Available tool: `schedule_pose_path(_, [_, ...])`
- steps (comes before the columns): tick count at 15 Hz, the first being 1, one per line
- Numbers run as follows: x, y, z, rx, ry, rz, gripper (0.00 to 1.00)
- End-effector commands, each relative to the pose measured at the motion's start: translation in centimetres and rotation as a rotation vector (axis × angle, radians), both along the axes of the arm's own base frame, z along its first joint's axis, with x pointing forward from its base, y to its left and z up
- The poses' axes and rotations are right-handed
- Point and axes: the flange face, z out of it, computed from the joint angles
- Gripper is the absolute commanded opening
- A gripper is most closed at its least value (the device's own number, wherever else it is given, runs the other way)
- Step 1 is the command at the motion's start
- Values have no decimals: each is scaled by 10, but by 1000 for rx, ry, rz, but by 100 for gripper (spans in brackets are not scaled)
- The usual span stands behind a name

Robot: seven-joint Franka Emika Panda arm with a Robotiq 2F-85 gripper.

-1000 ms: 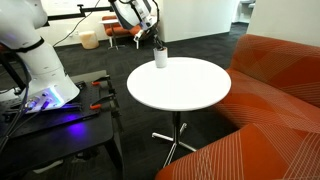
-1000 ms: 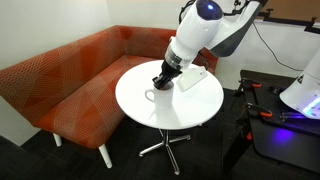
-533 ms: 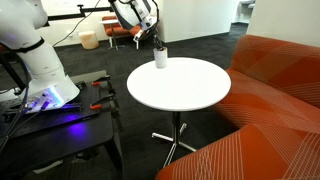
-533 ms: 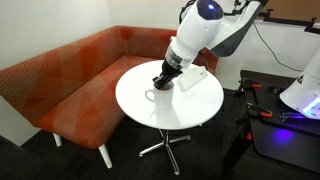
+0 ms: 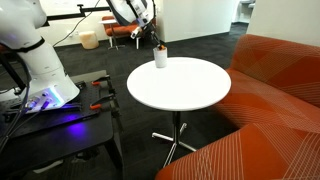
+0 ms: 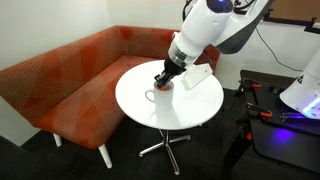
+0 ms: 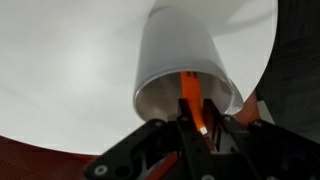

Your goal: Remove the marker from the cup and put it on the table

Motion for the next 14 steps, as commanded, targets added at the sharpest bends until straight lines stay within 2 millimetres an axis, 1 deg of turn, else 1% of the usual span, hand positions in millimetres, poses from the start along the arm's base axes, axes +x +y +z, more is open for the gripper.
schedule_pose_path(1, [-17, -1, 19, -25, -19, 0, 5])
schedule_pose_path(6, [-29, -1, 39, -43, -61, 2, 5])
schedule_pose_path(14, [-48, -6, 79, -56, -148, 0, 5])
